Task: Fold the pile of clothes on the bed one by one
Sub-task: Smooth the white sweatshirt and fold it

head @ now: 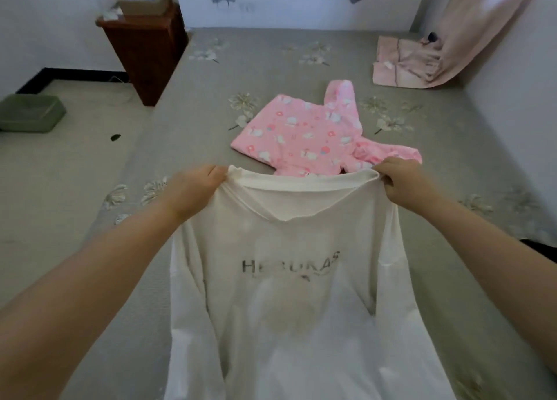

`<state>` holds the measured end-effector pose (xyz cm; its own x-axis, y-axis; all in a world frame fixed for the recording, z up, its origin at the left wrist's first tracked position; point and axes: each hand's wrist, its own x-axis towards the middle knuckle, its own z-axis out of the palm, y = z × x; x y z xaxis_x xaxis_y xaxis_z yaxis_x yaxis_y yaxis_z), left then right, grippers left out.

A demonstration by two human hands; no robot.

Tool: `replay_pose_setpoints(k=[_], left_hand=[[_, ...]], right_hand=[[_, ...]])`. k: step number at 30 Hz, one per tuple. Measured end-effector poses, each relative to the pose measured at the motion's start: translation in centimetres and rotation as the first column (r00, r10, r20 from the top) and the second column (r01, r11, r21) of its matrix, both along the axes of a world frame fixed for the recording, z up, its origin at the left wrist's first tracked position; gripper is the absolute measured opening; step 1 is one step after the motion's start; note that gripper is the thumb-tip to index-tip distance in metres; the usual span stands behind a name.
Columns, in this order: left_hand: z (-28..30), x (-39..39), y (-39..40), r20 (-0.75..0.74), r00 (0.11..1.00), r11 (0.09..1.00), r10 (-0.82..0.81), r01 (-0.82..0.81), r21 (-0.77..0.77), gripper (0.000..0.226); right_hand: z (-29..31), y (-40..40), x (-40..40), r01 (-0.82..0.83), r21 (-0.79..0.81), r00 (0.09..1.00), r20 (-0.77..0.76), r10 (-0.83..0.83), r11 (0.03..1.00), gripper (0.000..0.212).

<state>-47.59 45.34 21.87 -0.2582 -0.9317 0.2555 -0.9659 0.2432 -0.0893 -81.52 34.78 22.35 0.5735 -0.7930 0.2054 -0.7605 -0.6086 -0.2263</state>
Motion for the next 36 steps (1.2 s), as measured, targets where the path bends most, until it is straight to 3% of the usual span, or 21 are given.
replay_pose_setpoints(k=[2, 4, 7, 9, 12, 16, 19, 21, 25, 29, 32, 34, 36], left_hand=[[-0.2, 0.9, -3.4, 0.066, 0.998, 0.999, -0.024, 0.026, -0.039, 0.028], [-1.1, 1.3, -7.1, 0.071, 0.996, 0.999, 0.046, -0.046, -0.003, 0.018], [-4.7, 0.8, -11.6, -0.113, 0.908, 0.909, 0.404, -0.385, 0.158, 0.036], [-8.4, -0.5, -12.2, -0.108, 0.844, 0.832, 0.525, -0.482, 0.273, 0.048], [-16.4, -3.4, -9.8, -0.047, 0.884, 0.821, 0.466, -0.412, 0.395, 0.057], [-25.9, -7.3, -0.7, -0.022, 0.903, 0.688, 0.429, -0.311, 0.655, 0.056], [-30.6, -8.1, 6.1, 0.043, 0.897, 0.574, 0.440, -0.318, 0.754, 0.058], [-32.2, -7.9, 8.6, 0.022, 0.896, 0.592, 0.444, -0.312, 0.744, 0.059], [-33.6, -8.0, 9.5, -0.045, 0.925, 0.727, 0.378, -0.267, 0.633, 0.060], [-33.9, -7.7, 9.6, -0.086, 0.898, 0.703, 0.431, -0.274, 0.656, 0.064], [-32.8, -7.6, 10.5, -0.166, 0.884, 0.749, 0.436, -0.255, 0.612, 0.062], [-31.8, -7.6, 12.3, -0.159, 0.824, 0.743, 0.544, -0.386, 0.546, 0.065], [-30.9, -7.8, 15.1, -0.149, 0.678, 0.622, 0.720, -0.533, 0.574, 0.074]], right_hand=[[-0.5, -3.5, 1.2, 0.055, -0.026, 0.998, 0.021, -0.055, 0.998, 0.028], [-1.7, -7.1, 2.8, 0.136, -0.025, 0.990, 0.037, -0.135, 0.990, 0.034], [-5.3, -10.6, 5.3, 0.379, 0.127, 0.918, 0.077, -0.390, 0.917, 0.033], [-9.7, -9.9, 6.9, 0.454, 0.195, 0.889, -0.031, -0.457, 0.869, 0.048], [-17.6, -5.0, 8.6, 0.326, 0.295, 0.941, -0.190, -0.279, 0.898, 0.058], [-27.1, 5.2, 7.7, 0.193, 0.455, 0.930, -0.366, -0.015, 0.869, 0.055], [-30.5, 11.2, 6.2, 0.086, 0.496, 0.938, -0.334, 0.098, 0.864, 0.050], [-31.9, 12.8, 5.5, 0.081, 0.422, 0.924, -0.372, 0.092, 0.903, 0.044], [-34.3, 13.1, 4.8, 0.056, 0.325, 0.899, -0.428, 0.094, 0.944, 0.049], [-35.3, 13.4, 4.8, 0.059, 0.293, 0.910, -0.409, 0.069, 0.954, 0.052], [-34.9, 13.5, 5.1, 0.072, 0.303, 0.917, -0.394, 0.056, 0.950, 0.052], [-34.7, 13.6, 5.2, 0.083, 0.321, 0.919, -0.390, 0.052, 0.943, 0.052], [-34.6, 13.8, 5.2, 0.088, 0.358, 0.929, -0.367, 0.054, 0.930, 0.057]])
